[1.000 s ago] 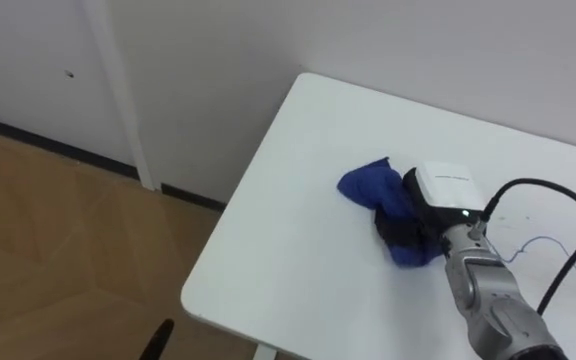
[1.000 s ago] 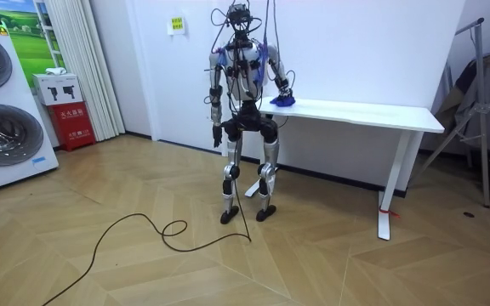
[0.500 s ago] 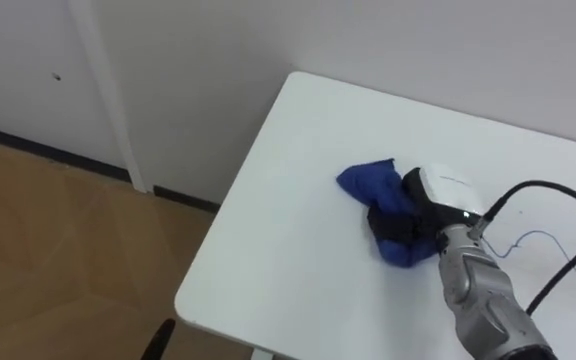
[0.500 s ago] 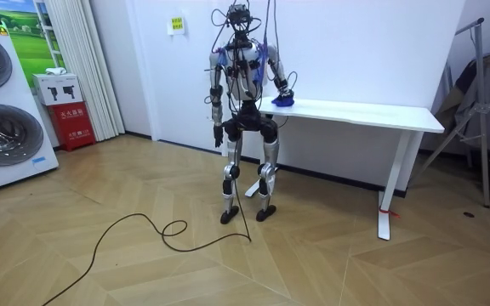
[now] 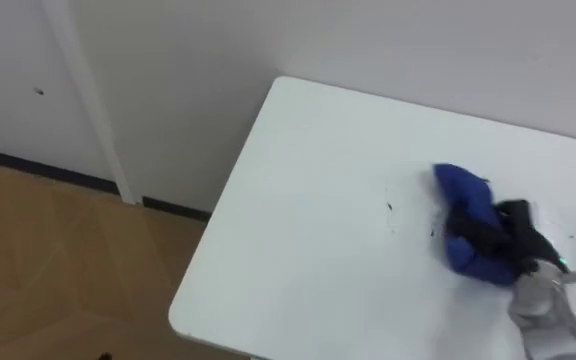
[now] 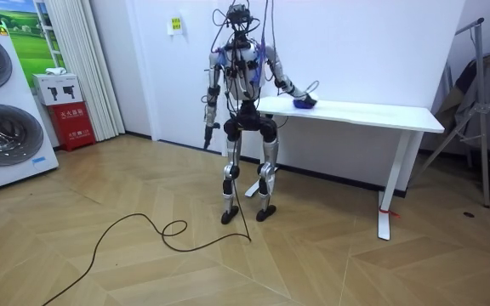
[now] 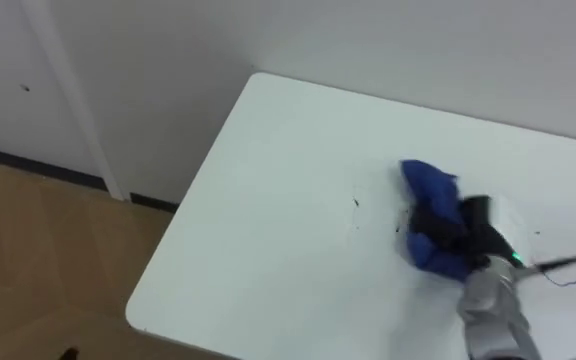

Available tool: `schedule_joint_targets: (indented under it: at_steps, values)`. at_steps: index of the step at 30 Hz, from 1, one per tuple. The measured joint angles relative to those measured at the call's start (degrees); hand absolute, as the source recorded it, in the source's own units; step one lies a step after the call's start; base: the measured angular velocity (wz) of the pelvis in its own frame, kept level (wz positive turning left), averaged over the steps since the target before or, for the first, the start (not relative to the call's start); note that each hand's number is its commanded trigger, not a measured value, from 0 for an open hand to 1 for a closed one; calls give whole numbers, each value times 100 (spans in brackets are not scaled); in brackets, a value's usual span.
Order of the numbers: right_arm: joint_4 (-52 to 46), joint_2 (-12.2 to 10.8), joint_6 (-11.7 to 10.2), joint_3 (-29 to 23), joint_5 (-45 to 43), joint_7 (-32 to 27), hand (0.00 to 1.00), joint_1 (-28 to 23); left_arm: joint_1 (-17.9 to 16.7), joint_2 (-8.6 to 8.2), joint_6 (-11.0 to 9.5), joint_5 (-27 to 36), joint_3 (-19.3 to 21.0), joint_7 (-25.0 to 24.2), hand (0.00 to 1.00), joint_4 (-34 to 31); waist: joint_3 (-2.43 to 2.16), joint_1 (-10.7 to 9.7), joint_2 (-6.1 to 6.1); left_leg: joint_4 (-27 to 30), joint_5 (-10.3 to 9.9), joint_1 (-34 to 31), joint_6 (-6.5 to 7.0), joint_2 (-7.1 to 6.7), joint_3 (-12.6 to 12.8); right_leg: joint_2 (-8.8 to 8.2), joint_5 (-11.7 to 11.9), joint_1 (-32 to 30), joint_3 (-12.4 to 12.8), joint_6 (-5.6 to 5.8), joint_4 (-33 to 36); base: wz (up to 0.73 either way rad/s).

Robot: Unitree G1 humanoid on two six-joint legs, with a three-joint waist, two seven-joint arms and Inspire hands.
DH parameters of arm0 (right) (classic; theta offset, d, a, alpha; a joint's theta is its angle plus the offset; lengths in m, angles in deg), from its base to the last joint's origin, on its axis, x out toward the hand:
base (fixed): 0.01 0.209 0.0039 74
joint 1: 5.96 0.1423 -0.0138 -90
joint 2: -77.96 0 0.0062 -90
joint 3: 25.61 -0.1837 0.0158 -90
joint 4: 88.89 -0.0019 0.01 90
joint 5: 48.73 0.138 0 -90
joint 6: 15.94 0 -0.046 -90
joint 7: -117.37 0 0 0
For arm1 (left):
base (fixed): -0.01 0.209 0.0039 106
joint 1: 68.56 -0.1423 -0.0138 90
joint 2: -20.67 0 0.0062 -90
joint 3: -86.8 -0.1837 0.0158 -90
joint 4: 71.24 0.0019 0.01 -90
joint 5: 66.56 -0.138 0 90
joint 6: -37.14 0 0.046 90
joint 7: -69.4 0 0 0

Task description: Wipe table

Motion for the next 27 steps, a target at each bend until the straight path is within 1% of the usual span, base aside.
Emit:
schedule_joint_targets:
  at_steps: [1, 2, 3, 4, 5, 7, 9, 10, 11, 12, 13, 14, 15, 16, 17, 18, 19, 20, 21, 22, 23, 24, 25, 26, 27]
  values:
    - [319, 151, 0, -255, 136, -16, 100, -79, -90, 44, 33, 7, 115, 15, 0, 60, 7, -54, -44, -1, 0, 70, 0, 5, 23, 0, -11, 74, 20, 17, -7, 0]
    - [531, 251, 0, -494, 241, -17, 100, -203, -133, 70, 79, 4, 167, 15, 0, 85, 7, -64, -79, -6, -2, 115, 1, 8, 63, 3, -24, 95, 72, 29, 4, 0]
    - [573, 285, -3, -584, 303, -18, 100, -271, -135, 72, 84, 4, 168, 15, 0, 84, 16, -80, -94, -10, -10, 117, 6, 11, 68, 5, -25, 94, 76, 28, 10, -7]
    - [630, 351, -21, -712, 410, -8, 100, -365, -125, 72, 84, 6, 167, 4, 0, 84, 24, -145, -107, -45, -38, 114, 30, 23, 94, 17, -28, 67, 101, 24, 16, -11]
    - [698, 381, -21, -796, 410, -4, 100, -380, -115, 72, 80, 6, 146, -2, 0, 84, 29, -218, -121, -59, -53, 105, 31, 26, 148, 20, -27, 60, 121, 24, 20, -14]
    - [669, 386, -16, -858, 419, -5, 100, -411, -33, 76, 59, 27, 104, -27, 0, 80, 27, -260, -116, -29, -79, 103, 23, 37, 218, 39, -18, 53, 157, 7, 25, -17]
    - [596, 385, -13, -765, 433, -12, 100, -446, 105, 121, 32, 138, -83, -24, 0, 77, 28, -314, -113, 5, -88, 104, 15, 41, 236, 50, -7, 53, 178, -8, 29, -11]
    - [508, 386, 26, -596, 426, -20, 100, -437, 224, 144, 12, 158, -243, -13, 0, 74, 30, -325, -99, 20, -91, 106, 10, 46, 252, 62, 2, 51, 211, -21, 29, -11]
    - [433, 377, 127, -440, 413, -37, 100, -387, 350, 150, -27, 168, -376, -9, 0, 62, 32, -326, -89, 25, -92, 109, 8, 52, 280, 80, 12, 44, 251, -33, 29, -26]
    - [368, 360, 283, -289, 348, -54, 100, -274, 499, 141, -41, 166, -489, -8, 0, 80, 41, -261, -70, 21, -101, 146, -6, 74, 376, 117, 35, 38, 305, -55, 24, -35]
    - [296, 299, 405, -156, 284, -57, 100, -236, 570, 138, -43, 173, -546, -8, 0, 83, 41, -204, -62, 24, -107, 164, -16, 89, 443, 141, 50, 26, 347, -72, 25, -58]
    - [15, 265, 655, 188, 103, -44, 100, -204, 732, 123, -44, 183, -661, -8, 0, 86, 42, -77, -64, 26, -114, 165, -29, 115, 543, 189, 82, -45, 458, -113, 41, -54]
    - [-192, 224, 782, 396, -55, 1, 100, -189, 803, 108, -44, 183, -719, -10, 0, 88, 47, -20, -60, 22, -113, 164, -35, 126, 599, 220, 102, -74, 543, -128, 41, -66]
    - [-747, 87, 1069, 891, -426, 122, 100, -144, 948, 57, -39, 231, -848, 0, 0, 150, 57, 92, -35, 22, -107, 158, -45, 137, 688, 256, 129, -154, 627, -168, 79, -57]
    - [-1235, -121, 1270, 1471, -765, 321, 100, 38, 1097, -4, -5, 253, -1029, -12, 0, 216, 72, 166, -15, 10, -94, 144, -67, 138, 720, 282, 146, -242, 706, -195, 132, -52]
    - [-1448, -252, 1333, 1751, -946, 463, 100, 169, 1158, -46, 5, 258, -1100, -26, 0, 251, 76, 217, 0, -8, -86, 142, -82, 147, 772, 298, 159, -273, 739, -215, 136, -42]
    - [-1731, -487, 1401, 2253, -1341, 804, 100, 516, 1237, -156, 5, 273, -1104, -48, 0, 357, 97, 343, 24, -41, -64, 139, -116, 158, 829, 328, 181, -337, 806, -249, 156, -20]
    - [-1854, -769, 1374, 2692, -1669, 1154, 100, 902, 1345, -266, 20, 286, -1102, -68, 0, 423, 144, 456, 55, -44, -44, 106, -145, 164, 817, 331, 191, -362, 790, -267, 159, -7]
    - [-1867, -879, 1309, 2822, -1736, 1310, 100, 1073, 1357, -317, 27, 299, -1107, -79, 0, 416, 153, 491, 69, -43, -38, 78, -155, 166, 804, 330, 192, -379, 771, -271, 150, 25]
    - [-1836, -1004, 1170, 2988, -1788, 1523, 100, 1367, 1390, -389, 33, 342, -1107, -123, 0, 393, 159, 628, 89, -39, -26, 11, -165, 167, 720, 317, 189, -402, 709, -277, 123, 44]
    - [-1746, -1045, 1046, 3007, -1751, 1629, 100, 1538, 1334, -390, 58, 353, -1104, -137, 0, 393, 149, 785, 89, -44, 4, -63, -167, 163, 609, 300, 156, -431, 666, -267, 115, 50]
    - [-1717, -1043, 1029, 3006, -1721, 1656, 100, 1574, 1274, -369, 72, 357, -1102, -131, 0, 392, 145, 850, 91, -44, 18, -89, -168, 160, 552, 285, 144, -430, 609, -263, 104, 56]
    - [-1634, -1031, 1010, 2991, -1637, 1654, 100, 1554, 1090, -291, 104, 466, -1096, -101, 0, 381, 133, 882, 73, -22, 32, -138, -164, 151, 409, 243, 112, -420, 490, -251, 89, 64]
    - [-1570, -1006, 850, 2784, -1462, 1563, 100, 1356, 919, -239, 155, 505, -1021, -54, 0, 380, 131, 823, 56, 47, 39, -190, -163, 138, 295, 188, 86, -383, 330, -228, 78, 65]
    - [-1529, -990, 739, 2674, -1366, 1499, 100, 1267, 813, -224, 173, 507, -958, -43, 0, 381, 130, 780, 55, 67, 41, -185, -161, 130, 279, 167, 77, -326, 273, -212, 52, 68]
